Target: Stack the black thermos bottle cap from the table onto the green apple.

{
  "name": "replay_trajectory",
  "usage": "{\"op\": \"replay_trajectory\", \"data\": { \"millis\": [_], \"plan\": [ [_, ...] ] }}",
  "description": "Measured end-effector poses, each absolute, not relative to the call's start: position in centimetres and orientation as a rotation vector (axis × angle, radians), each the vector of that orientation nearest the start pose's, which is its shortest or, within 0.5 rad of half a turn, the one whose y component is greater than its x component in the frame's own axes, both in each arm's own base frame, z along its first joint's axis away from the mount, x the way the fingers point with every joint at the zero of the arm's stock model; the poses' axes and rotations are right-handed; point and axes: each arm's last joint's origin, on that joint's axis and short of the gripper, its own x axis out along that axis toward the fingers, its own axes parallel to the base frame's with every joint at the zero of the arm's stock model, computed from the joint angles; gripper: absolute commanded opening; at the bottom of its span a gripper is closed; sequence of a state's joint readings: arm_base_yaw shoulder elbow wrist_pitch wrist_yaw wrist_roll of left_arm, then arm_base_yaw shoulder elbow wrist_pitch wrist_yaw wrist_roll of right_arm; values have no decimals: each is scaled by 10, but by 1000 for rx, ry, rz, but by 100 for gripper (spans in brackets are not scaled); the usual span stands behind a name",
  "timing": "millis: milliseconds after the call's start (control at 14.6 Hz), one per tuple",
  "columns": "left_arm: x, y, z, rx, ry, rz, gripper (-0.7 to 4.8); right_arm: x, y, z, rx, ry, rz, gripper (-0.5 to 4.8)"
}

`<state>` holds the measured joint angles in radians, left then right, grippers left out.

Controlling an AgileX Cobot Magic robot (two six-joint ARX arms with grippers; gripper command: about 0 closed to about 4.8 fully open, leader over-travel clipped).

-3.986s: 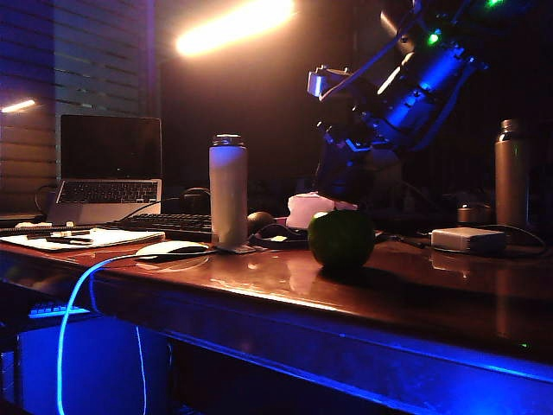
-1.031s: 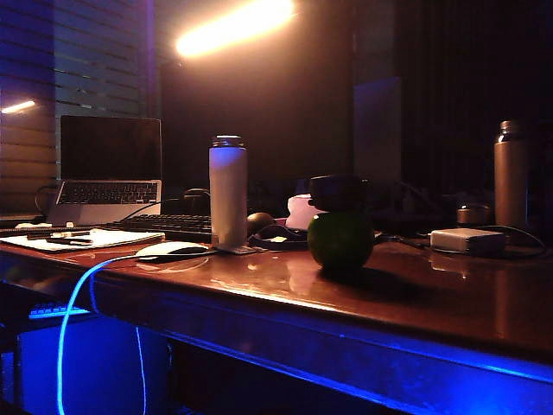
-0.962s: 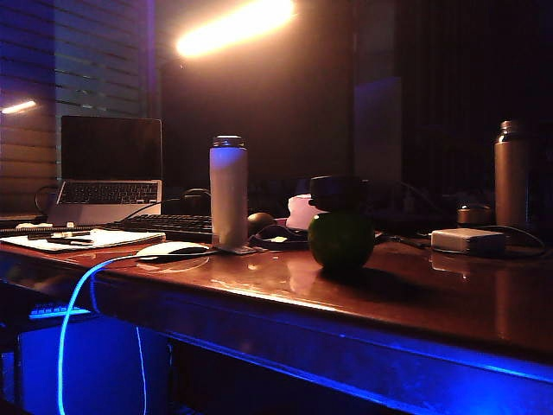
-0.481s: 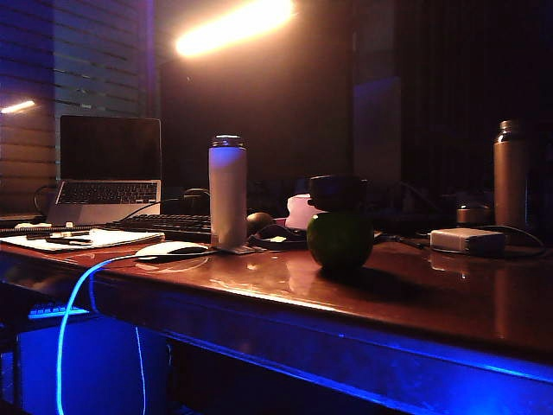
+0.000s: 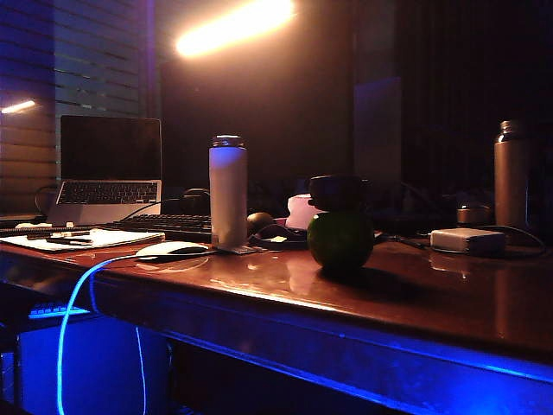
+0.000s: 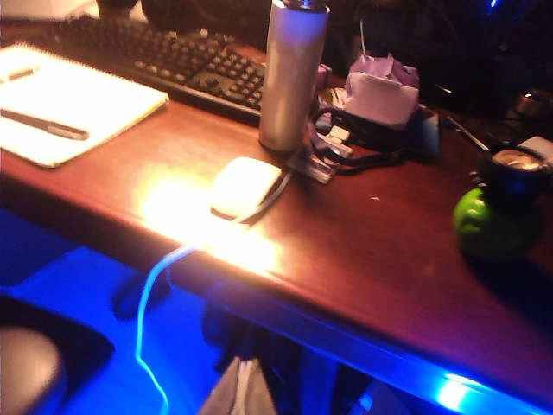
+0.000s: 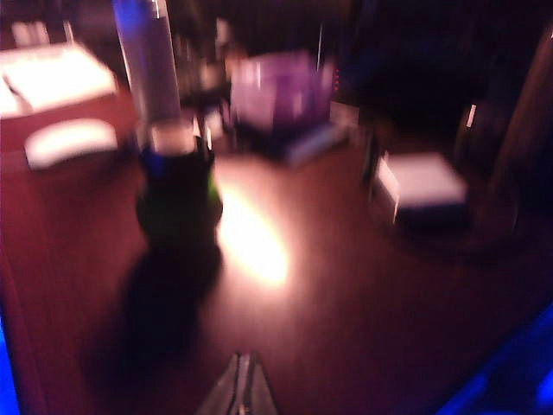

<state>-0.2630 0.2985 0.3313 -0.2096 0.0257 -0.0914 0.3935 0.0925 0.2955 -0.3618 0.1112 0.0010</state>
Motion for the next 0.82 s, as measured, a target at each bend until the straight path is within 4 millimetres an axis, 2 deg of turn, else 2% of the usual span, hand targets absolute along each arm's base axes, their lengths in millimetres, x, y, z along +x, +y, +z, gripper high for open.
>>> {"op": "replay_trajectory", "data": {
  "millis": [275, 618, 825],
  "plan": [
    [106, -29, 195, -6, 266, -283, -3, 79, 29, 205, -30, 201, 278, -2],
    [106, -30, 169, 22, 328, -300, -3, 85, 31, 184, -14, 239, 270, -2],
    [106, -30, 155, 25, 349, -299, -3, 88, 33, 163, -7, 294, 271, -2]
  ]
}}
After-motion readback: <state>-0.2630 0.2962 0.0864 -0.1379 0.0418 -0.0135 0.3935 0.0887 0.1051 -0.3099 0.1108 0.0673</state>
